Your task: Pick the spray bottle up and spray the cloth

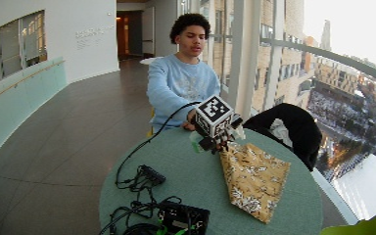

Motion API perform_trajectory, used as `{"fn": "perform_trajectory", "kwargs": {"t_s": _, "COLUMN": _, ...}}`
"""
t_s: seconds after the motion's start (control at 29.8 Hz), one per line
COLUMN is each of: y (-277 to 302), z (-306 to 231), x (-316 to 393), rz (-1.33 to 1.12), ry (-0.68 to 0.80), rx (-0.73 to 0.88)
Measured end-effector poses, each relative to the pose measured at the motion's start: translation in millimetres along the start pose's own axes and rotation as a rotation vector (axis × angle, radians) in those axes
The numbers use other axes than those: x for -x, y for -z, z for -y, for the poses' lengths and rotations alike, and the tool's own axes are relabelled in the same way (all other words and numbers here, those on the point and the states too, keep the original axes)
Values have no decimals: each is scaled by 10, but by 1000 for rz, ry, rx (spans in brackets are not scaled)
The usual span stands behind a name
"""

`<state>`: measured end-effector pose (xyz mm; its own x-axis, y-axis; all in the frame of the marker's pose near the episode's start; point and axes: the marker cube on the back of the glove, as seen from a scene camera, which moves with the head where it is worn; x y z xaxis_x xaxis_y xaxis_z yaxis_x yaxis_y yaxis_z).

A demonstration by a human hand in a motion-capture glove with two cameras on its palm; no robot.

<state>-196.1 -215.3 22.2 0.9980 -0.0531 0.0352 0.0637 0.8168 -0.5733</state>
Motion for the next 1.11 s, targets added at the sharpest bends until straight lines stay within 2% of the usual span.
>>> {"fn": "perform_trajectory", "kwargs": {"t_s": 1.11, "y": -163, "z": 36, "x": -28, "rz": -11, "ry": -32, "rx": 37}}
